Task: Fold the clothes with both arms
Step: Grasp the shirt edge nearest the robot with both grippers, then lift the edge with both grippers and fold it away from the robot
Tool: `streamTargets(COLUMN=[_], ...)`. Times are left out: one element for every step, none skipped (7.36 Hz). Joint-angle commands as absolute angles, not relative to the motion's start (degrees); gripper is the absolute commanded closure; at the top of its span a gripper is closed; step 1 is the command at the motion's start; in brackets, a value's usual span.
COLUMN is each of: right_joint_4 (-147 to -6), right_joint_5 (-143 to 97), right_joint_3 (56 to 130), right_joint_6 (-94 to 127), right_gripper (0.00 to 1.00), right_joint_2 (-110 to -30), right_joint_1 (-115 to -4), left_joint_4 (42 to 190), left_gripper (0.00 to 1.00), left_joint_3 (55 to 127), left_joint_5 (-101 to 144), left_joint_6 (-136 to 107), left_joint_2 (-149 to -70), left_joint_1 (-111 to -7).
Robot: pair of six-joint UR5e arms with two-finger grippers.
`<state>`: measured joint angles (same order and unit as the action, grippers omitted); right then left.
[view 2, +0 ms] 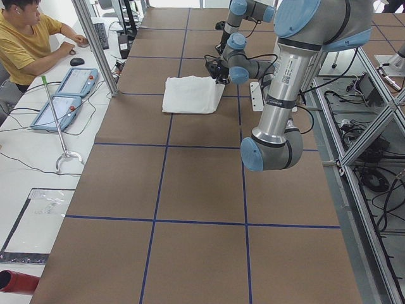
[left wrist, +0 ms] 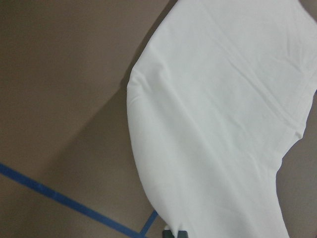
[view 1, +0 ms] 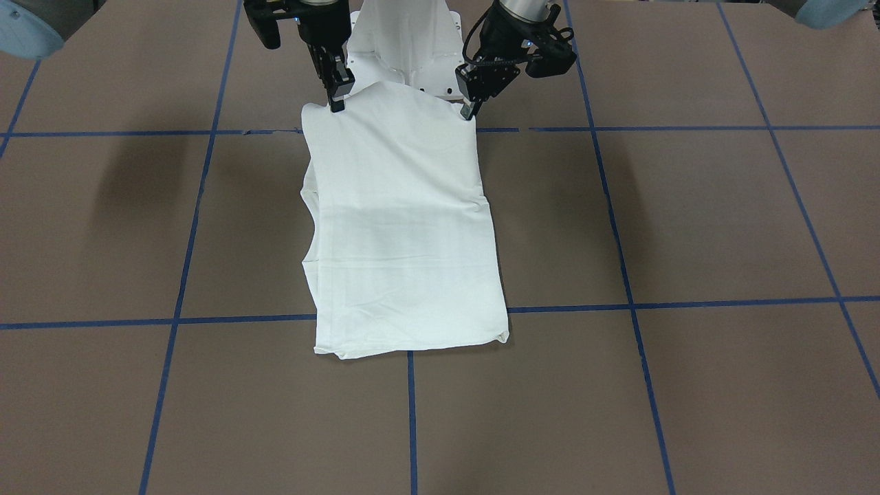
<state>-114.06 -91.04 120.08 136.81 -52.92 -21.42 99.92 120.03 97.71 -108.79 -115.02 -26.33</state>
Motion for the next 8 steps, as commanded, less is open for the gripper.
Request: streamTargets(right_joint_4=[-108.76,-104.37,-101.19,-97.59,-93.64,-88.73,-84.59,-83.59], right_joint_5=[-95.78,-98.76,-99.66,-100.19,-101.07,-101.25,-101.34,-101.69], right_joint_3=[107.2,98.61,86.87,79.09,73.27,66.25,62.27,61.01], right_joint_6=[127.21,124.48,121.58,119.12,116.05,114.45,114.35,113.56], right_gripper=[1.0,1.0,1.0,1.0,1.0,1.0,1.0,1.0], right_joint_2=[-47.47,-44.07,-37.77,-34.83,-33.67,-31.66,-30.68,-30.5], right_joint_1=[-31.16,-34.51,-37.15,-39.0,-40.76,-41.3,-41.74,-41.84], left_joint_4=[100.89,103.77,108.5,112.55,117.03,120.46,123.02,124.96], left_gripper=[1.0,1.0,1.0,1.0,1.0,1.0,1.0,1.0], left_joint_3=[111.05,105.79,98.51,91.56,85.67,81.17,76.69,73.16], left_joint_5=[99.84,99.84,99.84,99.84,99.76,99.67,99.49,99.41], left_joint_6=[-102.34,-99.78,-99.58,-97.93,-97.13,-95.9,-95.63,-95.63], left_joint_2=[-119.69,-121.45,-123.55,-126.01,-127.69,-128.84,-130.67,-132.17], left_joint_1=[-33.64,-35.75,-37.77,-39.1,-40.33,-40.52,-41.04,-41.31])
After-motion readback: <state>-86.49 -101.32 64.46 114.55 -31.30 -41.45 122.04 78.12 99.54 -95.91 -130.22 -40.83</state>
